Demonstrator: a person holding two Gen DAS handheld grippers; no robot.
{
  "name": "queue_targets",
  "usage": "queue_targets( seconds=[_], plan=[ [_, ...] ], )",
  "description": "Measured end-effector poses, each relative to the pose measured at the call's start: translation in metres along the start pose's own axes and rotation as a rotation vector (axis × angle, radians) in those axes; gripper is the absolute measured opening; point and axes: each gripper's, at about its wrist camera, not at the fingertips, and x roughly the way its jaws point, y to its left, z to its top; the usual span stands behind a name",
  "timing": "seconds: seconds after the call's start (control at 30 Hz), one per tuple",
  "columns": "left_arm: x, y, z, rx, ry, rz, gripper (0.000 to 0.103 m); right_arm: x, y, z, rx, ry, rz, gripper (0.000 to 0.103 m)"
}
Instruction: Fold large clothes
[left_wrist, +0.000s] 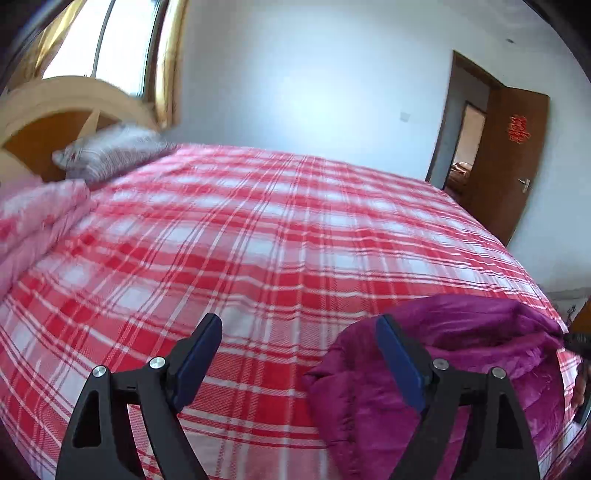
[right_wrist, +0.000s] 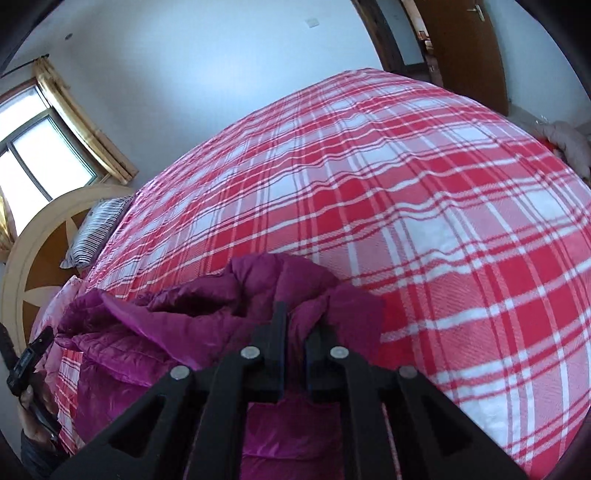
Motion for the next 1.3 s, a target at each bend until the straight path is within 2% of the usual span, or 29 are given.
queue_targets(
  seconds=[0.07,0.1,0.13,0.17,0.23,0.3,0.33,0.4,0.47,0.53,0.67,0.9,1.3],
  plan=[
    [-0.009,-0.029,-0.001,0.065,-0.047,-0.025,0.086,-0.003,0.011,0.008,-0.017,-0.021,-0.035,0.027],
    [-0.014,-0.041,-0.003,0.089,-0.064,-0.028,0.086,-0.006,0.018,0.010,-0.034,-0.042,-0.059,0.036],
    [-0.018,-0.057,-0.004,0.116,-0.078,-0.029,0.086,-0.008,0.024,0.012,-0.050,-0.063,-0.088,0.049],
    [-0.017,-0.069,-0.006,0.132,-0.085,-0.031,0.086,-0.018,0.034,0.013,-0.066,-0.110,-0.144,0.073],
    [-0.015,-0.093,-0.008,0.163,-0.081,-0.065,0.086,-0.038,0.049,0.009,-0.072,-0.223,-0.198,0.097],
    [-0.004,-0.110,-0.012,0.202,-0.057,-0.079,0.086,-0.050,0.064,0.004,-0.113,-0.296,-0.201,0.097],
    [0.005,-0.119,-0.015,0.223,-0.047,-0.067,0.086,-0.050,0.071,0.002,-0.137,-0.297,-0.210,0.097],
    [0.025,-0.134,-0.021,0.277,-0.027,-0.035,0.086,-0.036,0.090,-0.006,-0.209,-0.242,-0.168,0.091],
    [0.047,-0.144,-0.030,0.317,0.006,0.019,0.086,-0.009,0.108,-0.017,-0.293,-0.151,-0.136,0.068],
    [0.071,-0.144,-0.038,0.317,0.079,0.067,0.086,0.013,0.116,-0.025,-0.341,-0.082,-0.130,0.050],
    [0.101,-0.127,-0.058,0.253,0.193,0.083,0.086,0.058,0.109,-0.038,-0.311,0.025,-0.143,0.049],
    [0.113,-0.118,-0.067,0.188,0.207,0.057,0.090,0.068,0.099,-0.051,-0.317,0.016,-0.163,0.049],
    [0.134,-0.123,-0.067,0.194,0.261,0.094,0.097,0.090,0.082,-0.045,-0.216,0.042,-0.126,0.050]
  ],
)
